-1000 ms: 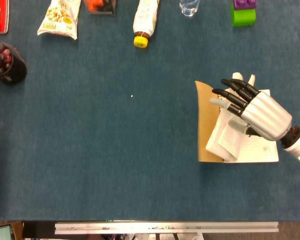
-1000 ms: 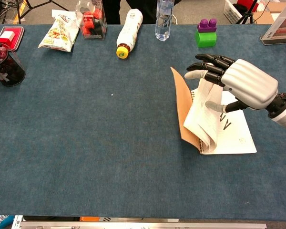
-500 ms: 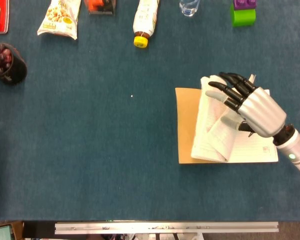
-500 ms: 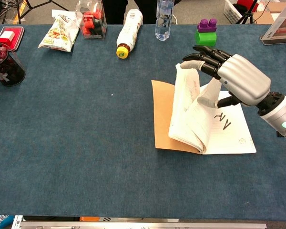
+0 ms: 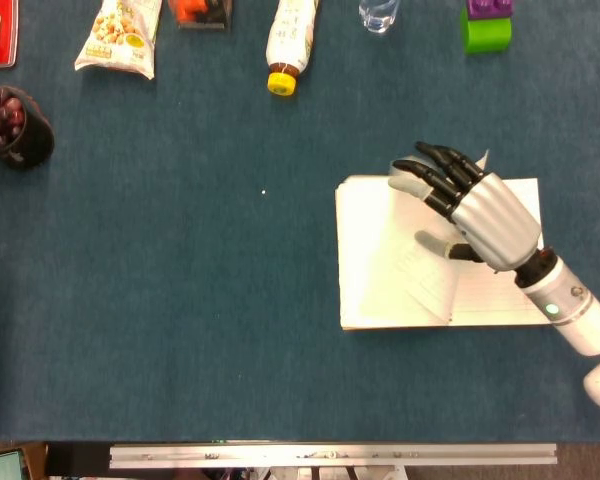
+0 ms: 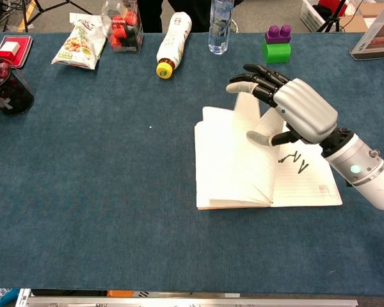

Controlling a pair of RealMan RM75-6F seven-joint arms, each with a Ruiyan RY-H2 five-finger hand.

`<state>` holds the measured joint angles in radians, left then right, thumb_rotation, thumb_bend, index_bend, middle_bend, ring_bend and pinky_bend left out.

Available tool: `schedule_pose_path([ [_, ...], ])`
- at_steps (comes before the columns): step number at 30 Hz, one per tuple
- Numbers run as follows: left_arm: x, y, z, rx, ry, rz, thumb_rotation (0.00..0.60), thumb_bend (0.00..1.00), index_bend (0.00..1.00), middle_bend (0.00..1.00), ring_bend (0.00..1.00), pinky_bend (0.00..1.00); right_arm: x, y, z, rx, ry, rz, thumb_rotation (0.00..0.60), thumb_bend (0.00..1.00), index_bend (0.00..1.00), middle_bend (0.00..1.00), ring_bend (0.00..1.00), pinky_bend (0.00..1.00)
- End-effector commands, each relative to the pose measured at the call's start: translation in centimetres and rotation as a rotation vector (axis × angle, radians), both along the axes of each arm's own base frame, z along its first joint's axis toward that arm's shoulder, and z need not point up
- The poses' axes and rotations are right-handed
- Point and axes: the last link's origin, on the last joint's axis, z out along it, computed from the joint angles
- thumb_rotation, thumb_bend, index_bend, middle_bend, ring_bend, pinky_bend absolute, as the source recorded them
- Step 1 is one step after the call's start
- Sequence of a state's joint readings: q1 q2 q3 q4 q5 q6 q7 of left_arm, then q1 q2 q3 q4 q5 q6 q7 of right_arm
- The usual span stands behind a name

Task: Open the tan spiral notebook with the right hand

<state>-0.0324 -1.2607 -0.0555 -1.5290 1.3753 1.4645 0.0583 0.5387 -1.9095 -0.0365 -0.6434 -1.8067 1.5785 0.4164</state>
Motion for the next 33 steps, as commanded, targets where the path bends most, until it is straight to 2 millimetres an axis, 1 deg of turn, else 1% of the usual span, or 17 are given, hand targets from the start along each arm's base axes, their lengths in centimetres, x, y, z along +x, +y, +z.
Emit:
schedule_pose_path([
  [1, 0.0, 0.0, 0.0, 0.0, -0.001, 0.001, 0.6, 0.25, 0.39, 0.3, 0.37, 0.55, 0.4, -0.2, -0.2, -0.004, -0.021, 0.003, 0.6, 0.21, 0.21, 0.19, 0.04, 0.16],
  [13, 0.0, 0.0, 0.0, 0.0, -0.003, -0.002, 0.6, 0.25, 0.4, 0.3, 0.37, 0.55, 1.9, -0.9, -0.3, -0.018, -0.077, 0.024, 0.6, 0.21, 0.21, 0.19, 0.04, 0.16],
  [24, 0.0, 0.0, 0.0, 0.001, -0.006, 0.0, 0.6, 0.25, 0.4, 0.3, 0.37, 0.55, 3.3, -1.1, -1.3, 0.004, -0.111, 0.038, 0.6, 0.21, 0.21, 0.19, 0.04, 0.16],
  [29, -0.1, 0.0, 0.0, 0.0, -0.006, 0.003, 0.6, 0.25, 0.4, 0.31, 0.37, 0.55, 3.7, -1.1, -1.6, 0.011, -0.127, 0.037, 0.6, 0.21, 0.21, 0.19, 0.04, 0.16],
  [33, -0.2, -0.1, 0.0, 0.0, -0.007, 0.006, 0.6, 0.25, 0.4, 0.31, 0.37, 0.55, 3.7, -1.3, -1.3, -0.002, -0.142, 0.038, 0.6, 0.21, 0.21, 0.19, 0.04, 0.16],
])
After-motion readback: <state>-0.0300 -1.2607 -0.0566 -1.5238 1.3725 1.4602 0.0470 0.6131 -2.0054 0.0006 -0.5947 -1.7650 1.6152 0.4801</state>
